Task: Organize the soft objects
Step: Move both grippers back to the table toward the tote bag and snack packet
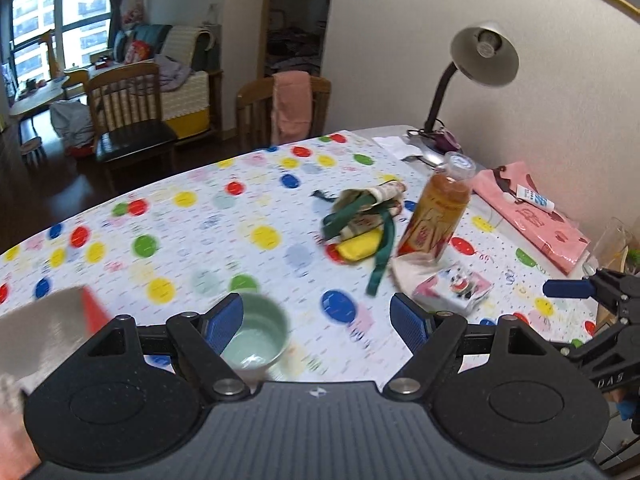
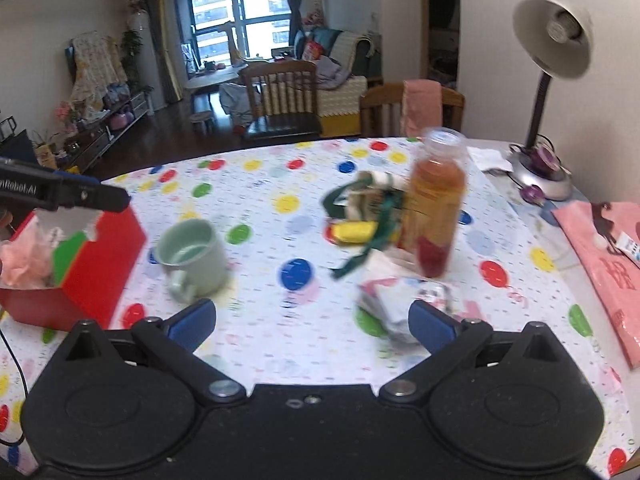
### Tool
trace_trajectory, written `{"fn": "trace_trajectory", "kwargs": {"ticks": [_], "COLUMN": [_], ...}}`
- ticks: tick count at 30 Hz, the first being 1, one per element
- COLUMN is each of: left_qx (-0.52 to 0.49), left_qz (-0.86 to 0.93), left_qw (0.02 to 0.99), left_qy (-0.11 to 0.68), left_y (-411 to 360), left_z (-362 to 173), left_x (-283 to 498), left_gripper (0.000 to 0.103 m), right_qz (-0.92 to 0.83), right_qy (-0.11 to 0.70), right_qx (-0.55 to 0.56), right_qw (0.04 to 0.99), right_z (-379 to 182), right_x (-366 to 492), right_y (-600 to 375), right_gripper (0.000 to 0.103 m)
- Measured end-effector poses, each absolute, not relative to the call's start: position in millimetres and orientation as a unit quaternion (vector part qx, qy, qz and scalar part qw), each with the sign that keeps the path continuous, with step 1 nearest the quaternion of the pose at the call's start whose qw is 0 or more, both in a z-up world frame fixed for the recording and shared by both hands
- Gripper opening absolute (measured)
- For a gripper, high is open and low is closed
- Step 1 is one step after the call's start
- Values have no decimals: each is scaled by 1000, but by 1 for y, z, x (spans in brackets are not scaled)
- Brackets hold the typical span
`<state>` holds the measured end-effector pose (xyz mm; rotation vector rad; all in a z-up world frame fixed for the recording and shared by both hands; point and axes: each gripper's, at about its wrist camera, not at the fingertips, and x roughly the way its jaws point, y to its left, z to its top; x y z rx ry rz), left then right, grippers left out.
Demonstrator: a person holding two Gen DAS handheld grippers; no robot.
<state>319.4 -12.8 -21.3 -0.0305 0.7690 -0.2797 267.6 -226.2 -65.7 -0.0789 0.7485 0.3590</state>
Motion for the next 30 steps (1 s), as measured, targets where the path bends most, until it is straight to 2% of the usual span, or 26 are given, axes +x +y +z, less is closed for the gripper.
{"fn": "trace_trajectory", "kwargs": {"ticks": [12, 26, 30], "left_qx": [16, -2, -4], "left_qz": [-164, -150, -145], "left_qw": [896, 882, 879], "left_qy": [411, 446, 454], "left_y": [-105, -136, -146], "left_z": [-45, -57, -65], "left_x": [425, 537, 551], "left_gripper": [80, 81, 89], "right_qz": [188, 254, 299], "right_qy": [392, 394, 393], "right_qx": [-59, -103, -114], "right_qw": [899, 877, 862], "right_z": [-95, -118, -124], "right_x": [310, 343, 358], "right_y": [-302, -321, -322], "right_gripper": [103, 103, 103]}}
